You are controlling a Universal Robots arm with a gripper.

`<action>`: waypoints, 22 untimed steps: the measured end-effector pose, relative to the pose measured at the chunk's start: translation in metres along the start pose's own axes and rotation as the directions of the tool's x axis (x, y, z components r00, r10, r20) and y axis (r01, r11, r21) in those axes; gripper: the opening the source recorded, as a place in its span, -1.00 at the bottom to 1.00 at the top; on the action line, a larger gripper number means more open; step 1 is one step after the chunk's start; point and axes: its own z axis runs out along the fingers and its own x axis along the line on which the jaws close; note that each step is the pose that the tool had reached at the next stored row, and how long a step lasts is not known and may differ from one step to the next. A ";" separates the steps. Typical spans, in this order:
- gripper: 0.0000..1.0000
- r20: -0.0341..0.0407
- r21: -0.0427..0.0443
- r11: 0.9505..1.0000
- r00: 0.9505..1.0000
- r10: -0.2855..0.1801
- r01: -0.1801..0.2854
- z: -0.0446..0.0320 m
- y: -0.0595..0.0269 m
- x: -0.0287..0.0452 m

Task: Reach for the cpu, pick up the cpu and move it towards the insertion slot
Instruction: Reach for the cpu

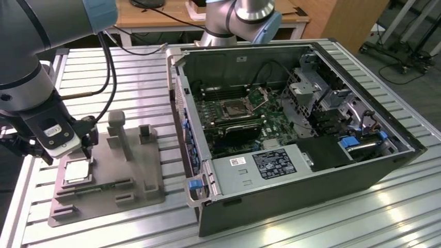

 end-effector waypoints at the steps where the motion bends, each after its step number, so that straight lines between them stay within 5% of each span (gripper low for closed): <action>1: 0.47 0.000 0.000 1.000 1.000 0.000 0.000 0.0005 -0.0002 0.0000; 22: 0.47 0.002 0.000 1.000 1.000 0.011 -0.011 0.0351 -0.0052 0.0003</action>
